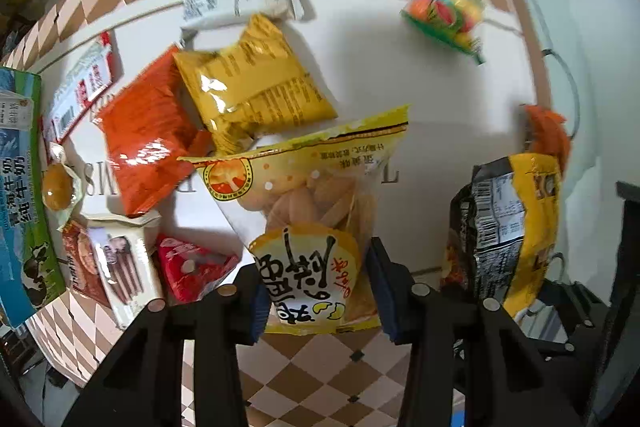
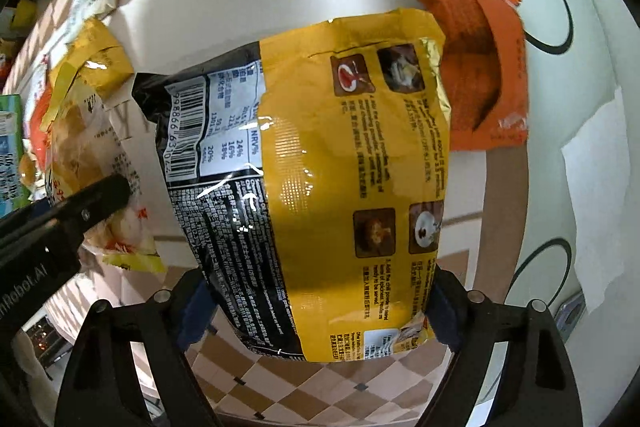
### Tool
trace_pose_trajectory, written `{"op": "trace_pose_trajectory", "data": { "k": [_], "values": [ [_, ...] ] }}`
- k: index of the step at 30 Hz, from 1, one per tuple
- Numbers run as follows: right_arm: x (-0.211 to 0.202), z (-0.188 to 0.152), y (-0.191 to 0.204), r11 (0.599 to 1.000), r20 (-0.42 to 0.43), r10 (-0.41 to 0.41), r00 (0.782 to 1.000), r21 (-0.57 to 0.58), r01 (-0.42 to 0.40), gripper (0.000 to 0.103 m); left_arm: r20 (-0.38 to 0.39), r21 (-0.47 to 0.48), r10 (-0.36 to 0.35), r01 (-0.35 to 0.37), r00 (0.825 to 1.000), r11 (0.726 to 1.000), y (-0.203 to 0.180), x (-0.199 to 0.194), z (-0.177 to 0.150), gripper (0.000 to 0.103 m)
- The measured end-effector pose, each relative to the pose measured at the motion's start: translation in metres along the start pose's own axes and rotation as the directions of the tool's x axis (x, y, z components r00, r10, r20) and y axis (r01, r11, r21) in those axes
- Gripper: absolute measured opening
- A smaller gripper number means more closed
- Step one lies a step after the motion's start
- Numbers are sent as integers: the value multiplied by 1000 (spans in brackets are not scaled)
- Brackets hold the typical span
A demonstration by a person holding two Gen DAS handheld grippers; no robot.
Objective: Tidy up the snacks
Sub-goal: 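Carry both bags to the cardboard box and release them inside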
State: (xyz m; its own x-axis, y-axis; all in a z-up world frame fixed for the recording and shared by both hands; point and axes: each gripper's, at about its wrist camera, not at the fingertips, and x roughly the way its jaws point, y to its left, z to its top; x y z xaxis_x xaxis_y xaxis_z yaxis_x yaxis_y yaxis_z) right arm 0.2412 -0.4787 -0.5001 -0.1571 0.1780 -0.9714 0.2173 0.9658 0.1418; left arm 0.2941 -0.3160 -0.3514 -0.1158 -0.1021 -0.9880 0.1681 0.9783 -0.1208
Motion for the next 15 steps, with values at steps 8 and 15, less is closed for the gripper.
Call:
{"op": "trace_pose_trajectory", "data": {
  "k": [8, 15],
  "values": [
    [-33, -11, 13, 999, 75, 50, 996, -23, -48, 89, 126, 36, -101, 97, 987, 995, 42, -87, -26, 40],
    [-72, -21, 70, 991, 160, 119, 980, -80, -108, 89, 232, 32, -146, 143, 962, 989, 141, -156, -35, 40]
  ]
}}
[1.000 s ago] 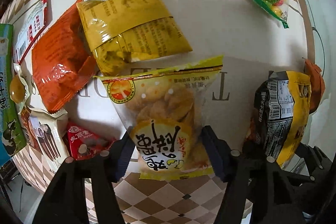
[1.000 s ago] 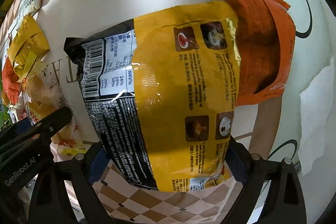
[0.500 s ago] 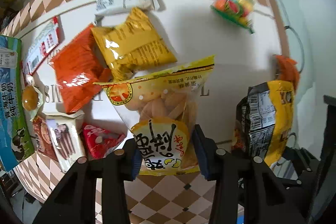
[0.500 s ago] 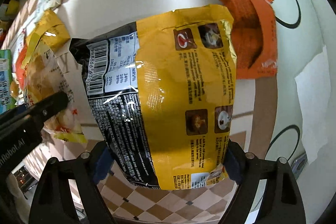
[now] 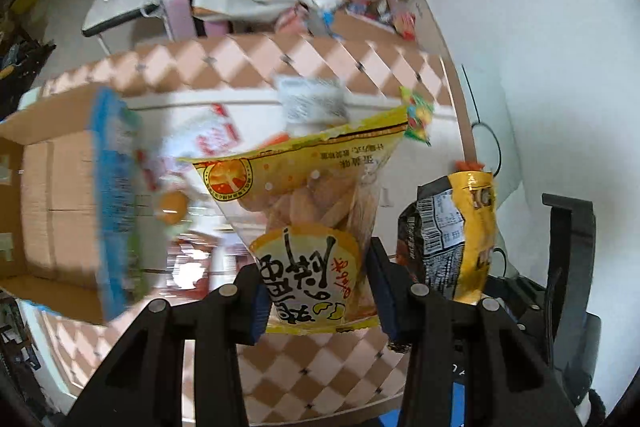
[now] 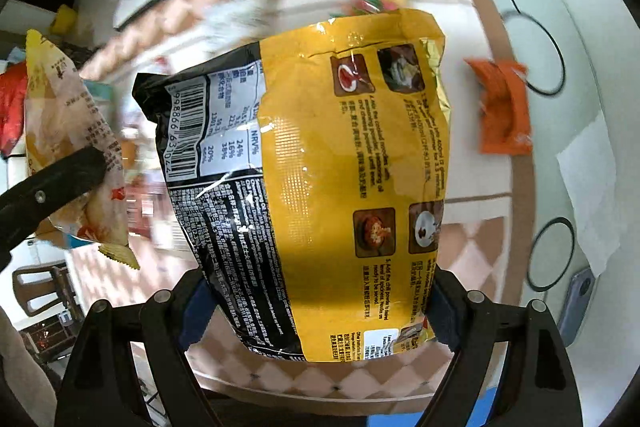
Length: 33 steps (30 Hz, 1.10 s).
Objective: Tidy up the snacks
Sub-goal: 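Carry both bags to the cardboard box and release them inside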
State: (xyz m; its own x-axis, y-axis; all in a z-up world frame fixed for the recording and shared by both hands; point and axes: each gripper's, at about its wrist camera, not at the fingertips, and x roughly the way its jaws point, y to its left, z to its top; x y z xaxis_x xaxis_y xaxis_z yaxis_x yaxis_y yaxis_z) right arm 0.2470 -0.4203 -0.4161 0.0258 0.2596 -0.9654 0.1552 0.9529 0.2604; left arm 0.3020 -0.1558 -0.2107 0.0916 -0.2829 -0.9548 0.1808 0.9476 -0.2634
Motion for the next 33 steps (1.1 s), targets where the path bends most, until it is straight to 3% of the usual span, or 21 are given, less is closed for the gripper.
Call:
{"op": "trace_pose_trajectory", "data": {
  "k": [4, 10, 16, 20, 24, 33],
  "values": [
    [-8, 3, 71, 997, 37, 74, 997, -23, -73, 89, 48, 9, 32, -32, 998, 999, 71, -52, -5, 40],
    [13, 29, 199, 982, 29, 189, 982, -32, -188, 89, 37, -4, 134, -134, 990, 991, 190, -76, -3, 40],
    [51, 61, 295, 981, -3, 189, 982, -45, -189, 89, -3, -46, 196, -196, 981, 980, 284, -68, 11, 40],
    [74, 80, 347, 986, -36, 155, 987, -54, -157, 89, -38, -58, 193, -195, 980, 979, 318, -56, 24, 40],
    [98, 89, 377, 992, -71, 107, 992, -62, -112, 89, -94, -63, 186, -192, 978, 979, 343, -28, 37, 40],
    [148, 113, 388, 997, -114, 32, 993, -63, -40, 89, -193, -57, 157, -171, 968, 984, 364, 16, 41, 42]
  ]
}}
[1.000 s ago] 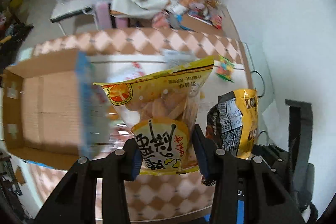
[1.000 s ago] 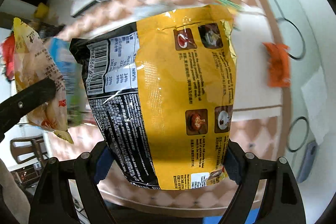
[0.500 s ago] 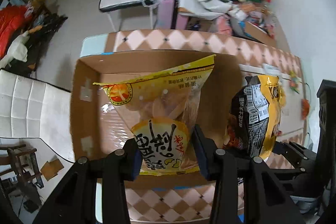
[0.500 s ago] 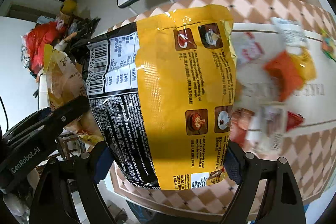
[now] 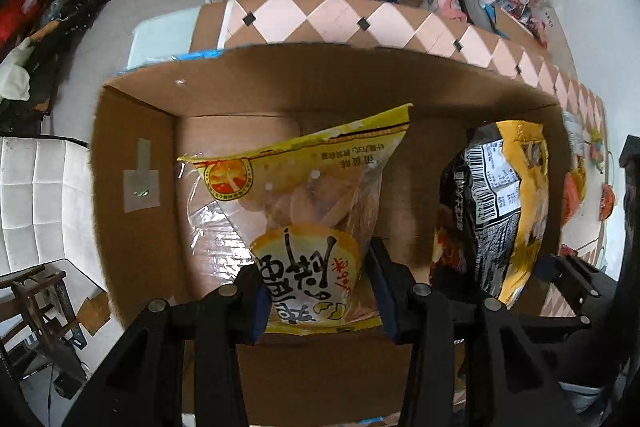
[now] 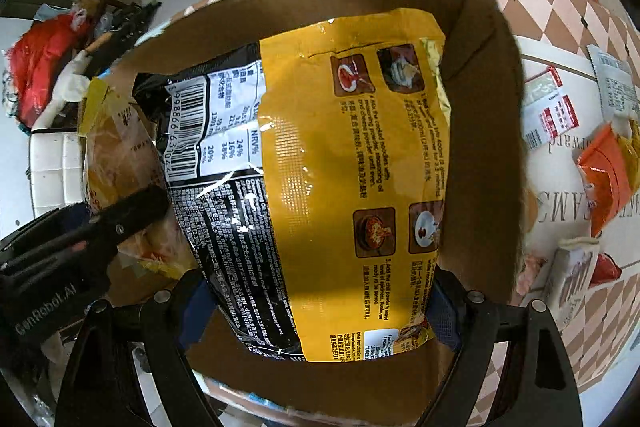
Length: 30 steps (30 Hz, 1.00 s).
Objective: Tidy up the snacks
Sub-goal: 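Carry both bags to the cardboard box and release them inside, then withdraw both tools from the box back over the snacks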
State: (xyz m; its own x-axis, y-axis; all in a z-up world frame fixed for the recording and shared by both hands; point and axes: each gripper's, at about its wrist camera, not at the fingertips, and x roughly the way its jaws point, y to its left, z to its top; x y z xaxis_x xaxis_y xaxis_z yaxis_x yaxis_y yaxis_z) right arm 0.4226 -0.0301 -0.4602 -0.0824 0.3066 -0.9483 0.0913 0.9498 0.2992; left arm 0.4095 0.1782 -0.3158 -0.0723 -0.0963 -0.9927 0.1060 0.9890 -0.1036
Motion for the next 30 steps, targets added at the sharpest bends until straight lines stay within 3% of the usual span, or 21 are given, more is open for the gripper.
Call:
{"op": "trace_pose_trajectory", "data": {
  "k": [4, 6, 8, 13, 17, 23, 30],
  "values": [
    [16, 2, 1, 999, -19, -48, 999, -21, 48, 91, -29, 14, -10, 10, 1000, 1000, -3, 16, 8, 44],
    [16, 6, 13, 996, 1, -78, 997, -49, 78, 91, -29, 14, -6, 7, 1000, 1000, -3, 19, 11, 52],
    [16, 10, 17, 996, 16, -60, 998, -71, 61, 95, -34, 13, -16, 16, 999, 1000, -2, 21, 13, 69],
    [8, 9, 30, 994, 25, -74, 997, -77, 76, 98, -8, 23, -11, 11, 1000, 1000, 0, 17, 13, 84],
    [-2, 4, 38, 992, 36, -88, 995, -82, 91, 99, 12, 21, -15, 15, 1000, 1000, 5, 8, 4, 84],
    [-25, -35, 51, 990, 72, -102, 992, -91, 109, 100, 85, 29, -15, 13, 996, 999, 7, -19, -16, 84],
    [-61, -79, 50, 985, 174, -145, 974, -73, 159, 100, 240, 21, 29, -35, 970, 999, 5, -65, -52, 84]
  ]
}}
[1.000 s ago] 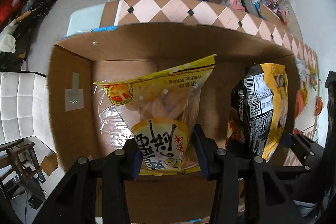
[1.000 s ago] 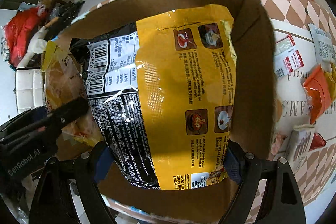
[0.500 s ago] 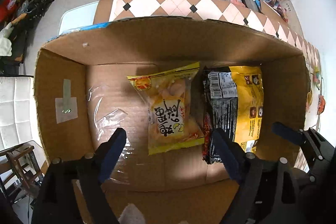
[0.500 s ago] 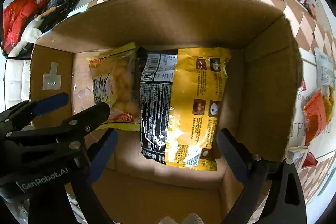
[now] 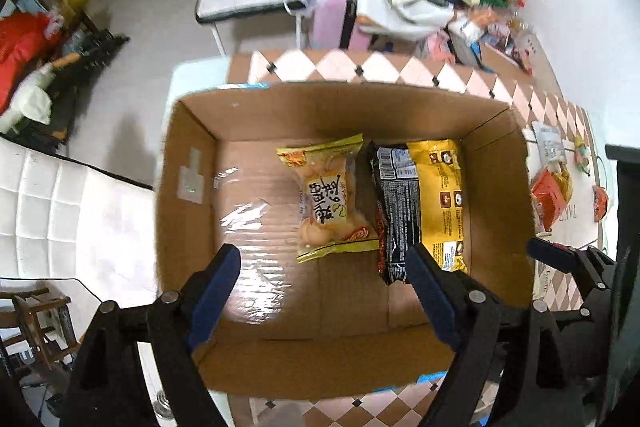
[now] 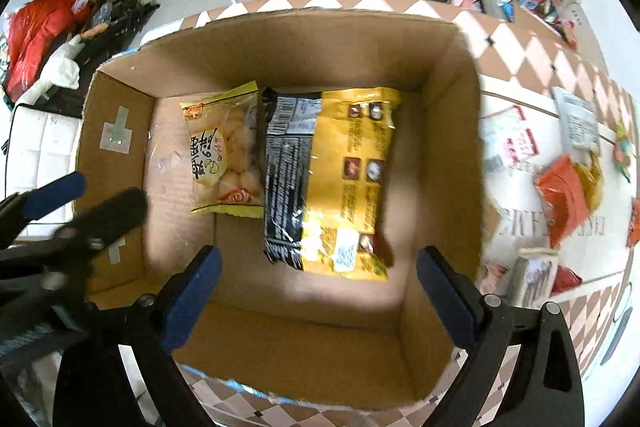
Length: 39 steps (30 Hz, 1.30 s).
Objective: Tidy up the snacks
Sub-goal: 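Withdraw both tools from the box back over the snacks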
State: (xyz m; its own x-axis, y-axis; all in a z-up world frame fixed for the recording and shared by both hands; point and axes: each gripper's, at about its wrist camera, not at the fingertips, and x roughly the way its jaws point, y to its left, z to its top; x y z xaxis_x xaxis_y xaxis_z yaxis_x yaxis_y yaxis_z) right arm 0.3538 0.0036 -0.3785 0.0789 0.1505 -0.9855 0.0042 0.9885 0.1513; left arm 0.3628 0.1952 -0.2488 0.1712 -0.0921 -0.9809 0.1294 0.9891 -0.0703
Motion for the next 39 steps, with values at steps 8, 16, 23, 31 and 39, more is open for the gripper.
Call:
{"op": "trace_pose_trajectory", "data": {
  "k": [8, 16, 23, 31, 39],
  "values": [
    [-57, -42, -6, 999, 148, -41, 988, 1, 42, 100, 139, 6, 44, -46, 989, 999, -5, -50, -38, 84],
    [-107, -77, -4, 999, 236, -27, 971, -12, 31, 100, 193, -17, 22, -19, 981, 1000, -7, -85, -66, 84],
    [-139, -102, 0, 999, 279, 16, 960, -31, -8, 100, 233, -32, 26, -19, 972, 999, -13, -108, -84, 84],
    [-156, -114, -22, 996, 265, 91, 960, -21, -88, 100, 281, -17, 7, -3, 960, 1000, -43, -126, -86, 84],
    [-150, -109, -130, 982, 213, 105, 971, 133, -135, 100, 249, 22, -101, 98, 963, 995, -121, -103, -47, 100]
  ]
}}
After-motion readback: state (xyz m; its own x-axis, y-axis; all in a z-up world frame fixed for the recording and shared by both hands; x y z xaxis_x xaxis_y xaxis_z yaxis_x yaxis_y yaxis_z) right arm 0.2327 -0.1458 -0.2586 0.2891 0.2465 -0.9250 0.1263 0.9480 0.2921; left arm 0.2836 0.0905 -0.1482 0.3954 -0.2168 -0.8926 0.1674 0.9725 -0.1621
